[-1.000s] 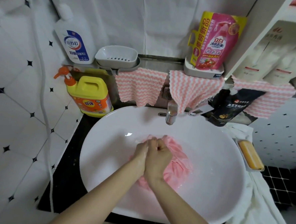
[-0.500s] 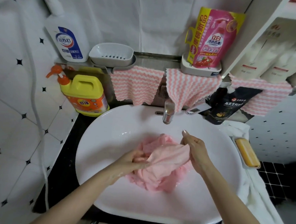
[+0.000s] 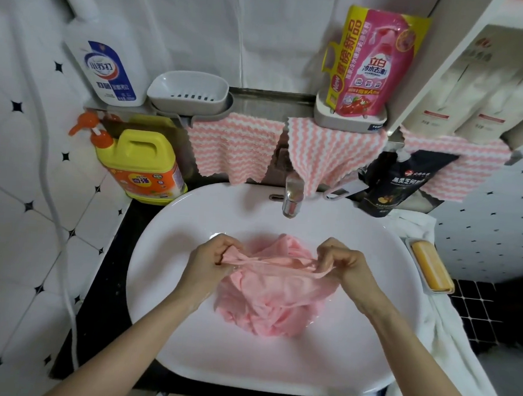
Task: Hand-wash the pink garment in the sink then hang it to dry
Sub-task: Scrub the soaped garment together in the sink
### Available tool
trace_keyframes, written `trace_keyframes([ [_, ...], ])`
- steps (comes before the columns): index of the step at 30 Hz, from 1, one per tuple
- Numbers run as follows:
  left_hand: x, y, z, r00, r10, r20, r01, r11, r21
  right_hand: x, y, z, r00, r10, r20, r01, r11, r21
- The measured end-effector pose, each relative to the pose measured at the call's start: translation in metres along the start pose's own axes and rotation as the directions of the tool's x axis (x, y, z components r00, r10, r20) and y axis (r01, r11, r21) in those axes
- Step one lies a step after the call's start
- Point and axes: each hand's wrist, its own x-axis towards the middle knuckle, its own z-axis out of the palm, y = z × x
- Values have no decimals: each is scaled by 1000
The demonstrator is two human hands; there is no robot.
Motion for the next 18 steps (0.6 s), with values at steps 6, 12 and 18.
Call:
trace_keyframes([
  [6,7,-6,-3,992,-128,-3,127,984,122,-9,-11,-5,992,-69,102,78,993,-90],
  [12,1,9,-4,993,-72,96,78,995,-69,-23,-29,-19,903,128,410,-102,991,-85],
  [18,3,28,-6,965,-113,236,143,984,-111,-18,-38,-17,861,209,464,29,890,-455],
])
